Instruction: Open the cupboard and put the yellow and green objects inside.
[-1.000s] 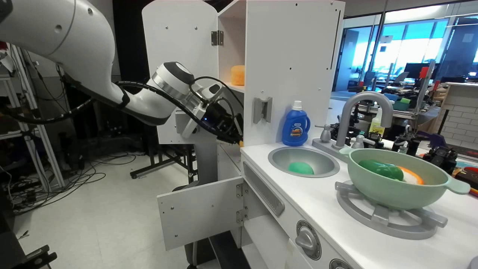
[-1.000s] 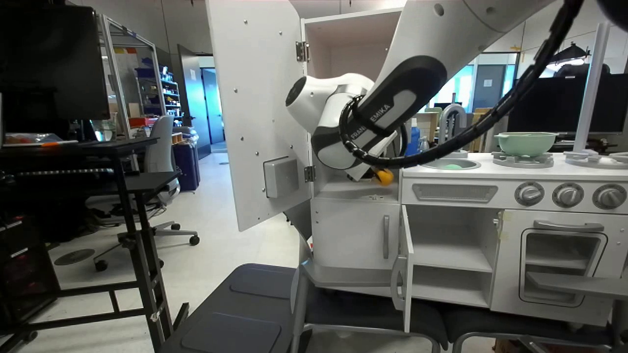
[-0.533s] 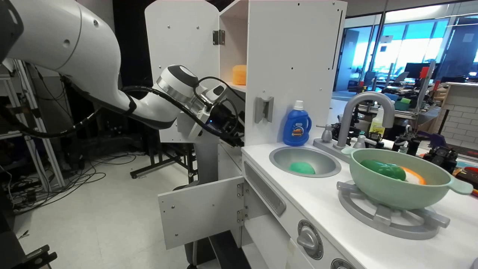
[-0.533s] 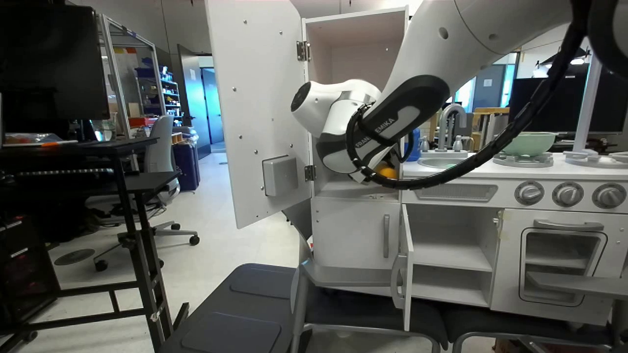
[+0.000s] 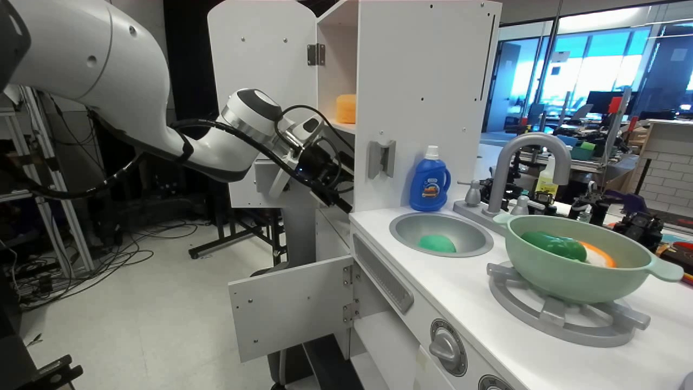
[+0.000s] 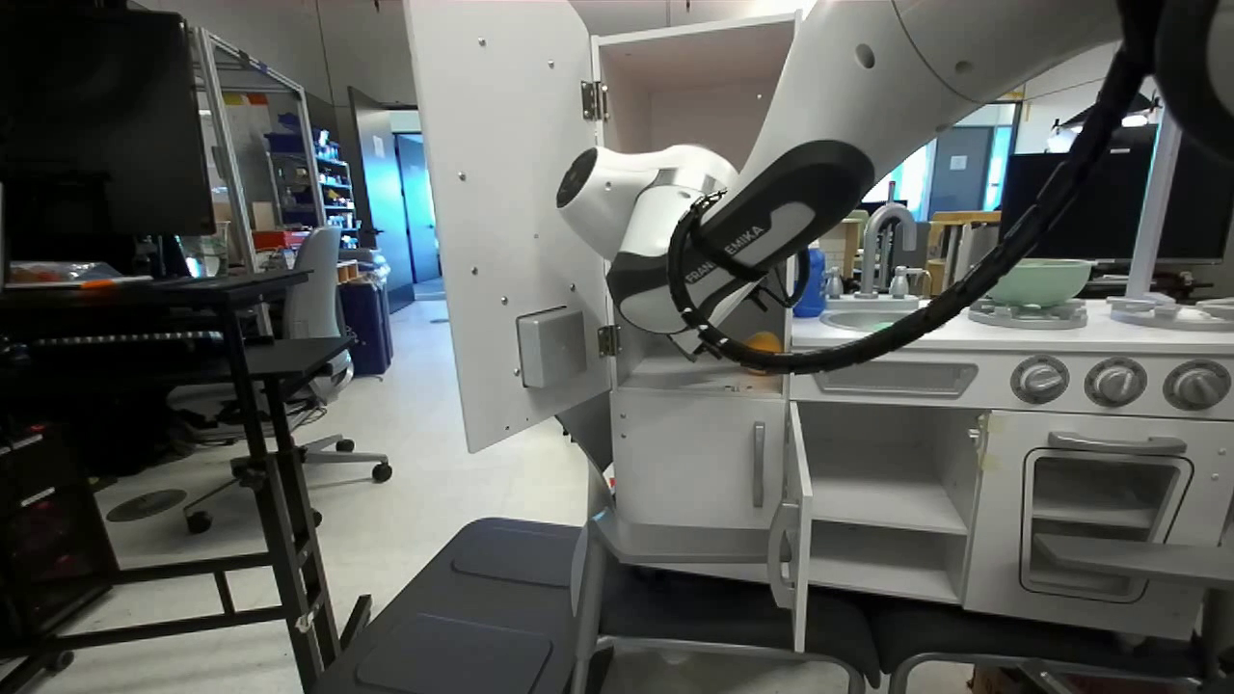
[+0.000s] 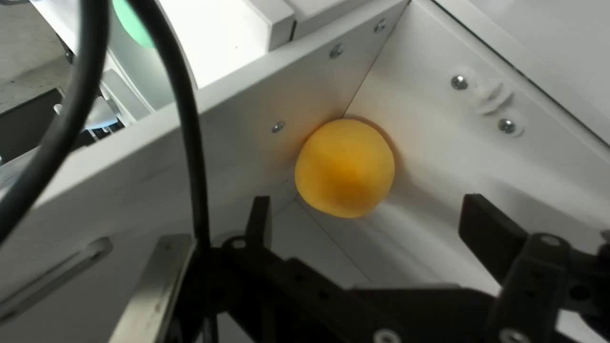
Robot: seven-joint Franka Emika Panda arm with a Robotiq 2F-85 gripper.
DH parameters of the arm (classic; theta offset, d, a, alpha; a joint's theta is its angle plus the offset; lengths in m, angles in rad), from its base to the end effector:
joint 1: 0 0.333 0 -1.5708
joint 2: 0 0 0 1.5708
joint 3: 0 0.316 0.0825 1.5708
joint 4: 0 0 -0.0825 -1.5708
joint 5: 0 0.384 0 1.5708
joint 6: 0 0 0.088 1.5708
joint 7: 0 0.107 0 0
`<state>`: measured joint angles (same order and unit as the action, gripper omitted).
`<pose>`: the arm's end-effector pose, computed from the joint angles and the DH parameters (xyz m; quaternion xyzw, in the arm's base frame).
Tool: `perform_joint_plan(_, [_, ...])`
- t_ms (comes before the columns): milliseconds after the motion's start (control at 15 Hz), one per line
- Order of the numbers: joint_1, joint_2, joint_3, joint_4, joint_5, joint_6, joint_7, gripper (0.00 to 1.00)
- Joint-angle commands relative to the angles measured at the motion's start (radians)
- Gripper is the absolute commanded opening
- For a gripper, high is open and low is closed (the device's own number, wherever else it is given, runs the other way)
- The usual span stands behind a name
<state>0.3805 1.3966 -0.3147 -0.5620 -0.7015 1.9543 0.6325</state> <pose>0.7958 0.1661 0.1736 0.8877 -0.0098 0.1961 0.4165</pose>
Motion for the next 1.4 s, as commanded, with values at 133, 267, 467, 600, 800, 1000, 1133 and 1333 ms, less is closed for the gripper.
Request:
perform_joint_plan(133, [0.018,-0.070,0.094,0.003,0.054,0.006,-0.203,1.00])
perform_joint_plan(267, [0.024,-0.120,0.141,-0.015,0.078,-0.007,-0.310,1.00])
perform_joint_plan(467, [0.024,-0.215,0.207,-0.056,0.121,-0.064,-0.486,1.00])
perform_joint_plan(600, [0.016,-0.281,0.232,-0.079,0.143,-0.150,-0.601,1.00])
perform_joint_plan(800, [-0.001,-0.374,0.254,-0.119,0.163,-0.273,-0.760,1.00])
perform_joint_plan(1000, [-0.032,-0.476,0.272,-0.192,0.183,-0.361,-0.913,1.00])
perform_joint_plan(1133, [-0.055,-0.548,0.282,-0.263,0.190,-0.403,-1.009,1.00])
perform_joint_plan(1333, [-0.090,-0.667,0.296,-0.412,0.190,-0.418,-1.149,1.00])
